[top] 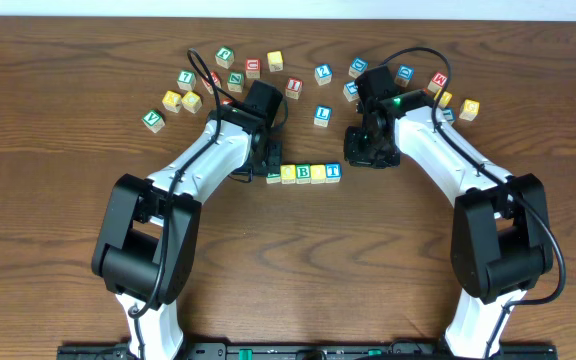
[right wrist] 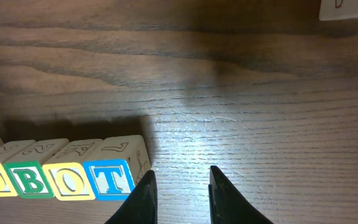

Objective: Spell out ROBOT

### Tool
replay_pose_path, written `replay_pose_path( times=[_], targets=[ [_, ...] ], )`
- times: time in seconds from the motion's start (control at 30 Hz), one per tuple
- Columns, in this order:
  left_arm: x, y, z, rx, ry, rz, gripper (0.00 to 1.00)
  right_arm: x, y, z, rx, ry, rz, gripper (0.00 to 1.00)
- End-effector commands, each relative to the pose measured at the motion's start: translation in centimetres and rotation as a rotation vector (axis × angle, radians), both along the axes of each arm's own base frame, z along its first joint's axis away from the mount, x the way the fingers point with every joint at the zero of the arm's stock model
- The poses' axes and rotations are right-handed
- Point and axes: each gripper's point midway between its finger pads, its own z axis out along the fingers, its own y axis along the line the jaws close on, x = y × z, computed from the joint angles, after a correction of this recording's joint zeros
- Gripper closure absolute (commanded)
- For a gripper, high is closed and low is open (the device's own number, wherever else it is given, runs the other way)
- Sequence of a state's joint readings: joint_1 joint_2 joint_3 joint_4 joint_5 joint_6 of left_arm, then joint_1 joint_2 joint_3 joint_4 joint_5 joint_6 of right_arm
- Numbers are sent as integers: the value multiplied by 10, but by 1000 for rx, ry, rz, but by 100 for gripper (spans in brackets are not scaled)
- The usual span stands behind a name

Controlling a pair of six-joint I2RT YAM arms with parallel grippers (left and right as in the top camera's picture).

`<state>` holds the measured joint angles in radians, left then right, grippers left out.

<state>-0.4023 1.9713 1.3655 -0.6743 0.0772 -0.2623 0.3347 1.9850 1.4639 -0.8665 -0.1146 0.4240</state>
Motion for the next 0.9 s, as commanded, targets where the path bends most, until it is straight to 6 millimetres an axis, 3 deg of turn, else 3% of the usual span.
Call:
replay_pose_path(
  times=[0.0, 0.7, 0.87],
  targets=[
    [-5, -1, -6, -1, 23, 1, 92, -2, 0, 1, -12, -7, 19, 78],
    [-11, -5, -6, -28, 51, -7, 92, -1, 1, 1, -10, -9, 19, 78],
    [-3, 3, 12, -23, 25, -28, 93, -1, 2, 2, -3, -8, 20, 79]
  ],
)
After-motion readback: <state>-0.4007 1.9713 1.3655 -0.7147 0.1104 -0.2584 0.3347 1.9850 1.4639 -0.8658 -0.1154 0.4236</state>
